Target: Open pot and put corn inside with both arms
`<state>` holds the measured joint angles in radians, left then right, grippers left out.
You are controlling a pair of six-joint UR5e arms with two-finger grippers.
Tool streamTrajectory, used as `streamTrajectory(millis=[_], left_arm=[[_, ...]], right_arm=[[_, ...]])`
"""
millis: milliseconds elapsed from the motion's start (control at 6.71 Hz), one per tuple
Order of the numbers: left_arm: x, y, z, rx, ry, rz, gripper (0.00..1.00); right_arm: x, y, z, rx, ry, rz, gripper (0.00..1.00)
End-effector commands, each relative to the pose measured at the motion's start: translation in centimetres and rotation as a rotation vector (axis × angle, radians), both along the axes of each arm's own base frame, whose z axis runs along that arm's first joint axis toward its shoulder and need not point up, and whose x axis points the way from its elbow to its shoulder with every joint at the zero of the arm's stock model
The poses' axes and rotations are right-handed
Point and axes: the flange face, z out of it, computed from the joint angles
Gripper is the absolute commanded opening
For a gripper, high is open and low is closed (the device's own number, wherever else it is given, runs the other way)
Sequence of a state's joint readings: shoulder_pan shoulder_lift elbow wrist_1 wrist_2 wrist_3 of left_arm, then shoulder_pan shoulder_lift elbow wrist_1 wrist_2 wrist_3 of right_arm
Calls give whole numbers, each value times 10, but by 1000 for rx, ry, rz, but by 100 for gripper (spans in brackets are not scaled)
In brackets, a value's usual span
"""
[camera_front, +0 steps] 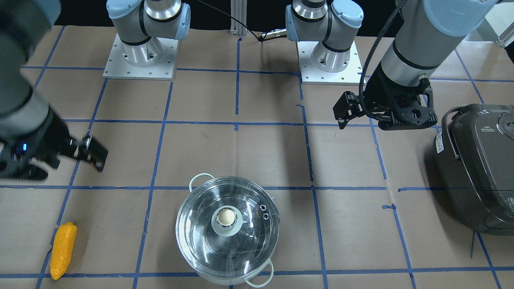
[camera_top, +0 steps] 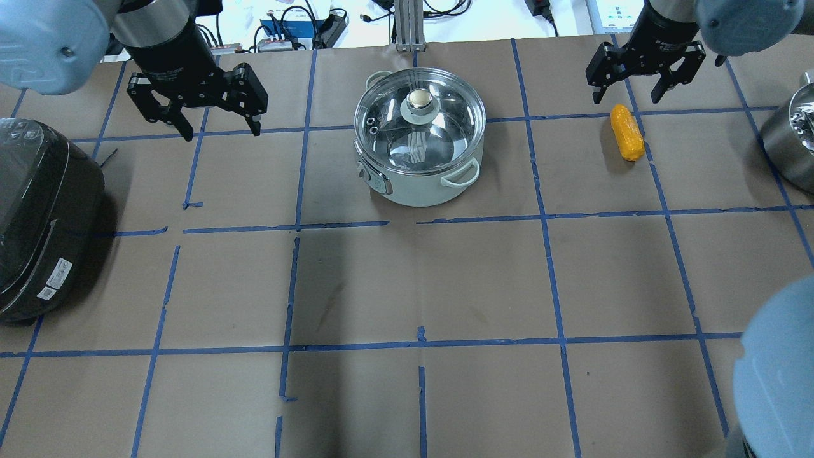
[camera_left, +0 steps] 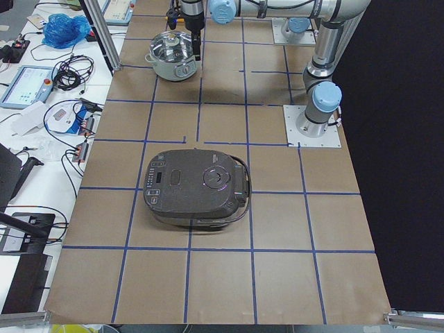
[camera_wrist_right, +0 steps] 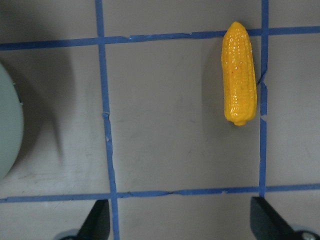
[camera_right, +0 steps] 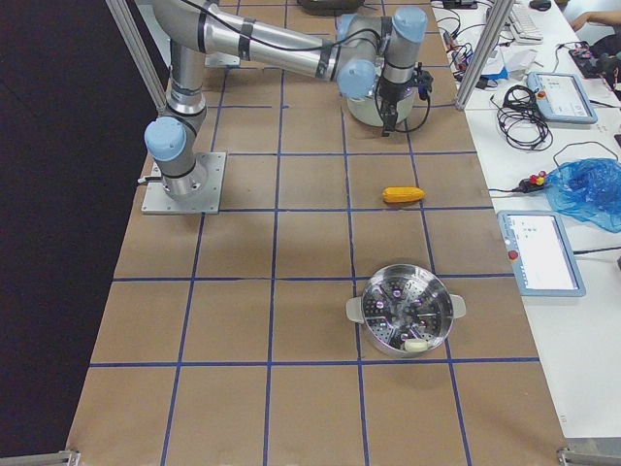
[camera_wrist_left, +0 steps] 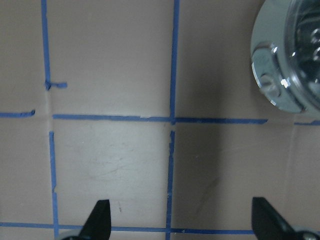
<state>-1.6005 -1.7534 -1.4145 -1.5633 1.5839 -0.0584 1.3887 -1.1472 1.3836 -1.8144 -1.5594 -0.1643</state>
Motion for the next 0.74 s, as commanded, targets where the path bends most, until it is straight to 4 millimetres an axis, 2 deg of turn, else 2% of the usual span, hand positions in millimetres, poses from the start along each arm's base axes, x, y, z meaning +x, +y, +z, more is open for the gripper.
streamTrajectory(millis=[0,149,298,447,596], left_arm=[[-102,-66,-34,-49,5,-21,100],[-152,-103,-49,-62,13,-15,100],[-185,-121,-59,-76,29,-24,100],[-205,-126,-76,-65,56,4,100],[-214,-127,-89,-45,67,3,100]], right_arm=[[-70,-47,-114,-1,2,13,95],[-89,-51,-139,9,-1,9,91],[-101,-50,-163,25,-16,1,83],[-101,-49,-173,25,-21,-1,72],[-100,-50,-174,24,-20,-1,53]])
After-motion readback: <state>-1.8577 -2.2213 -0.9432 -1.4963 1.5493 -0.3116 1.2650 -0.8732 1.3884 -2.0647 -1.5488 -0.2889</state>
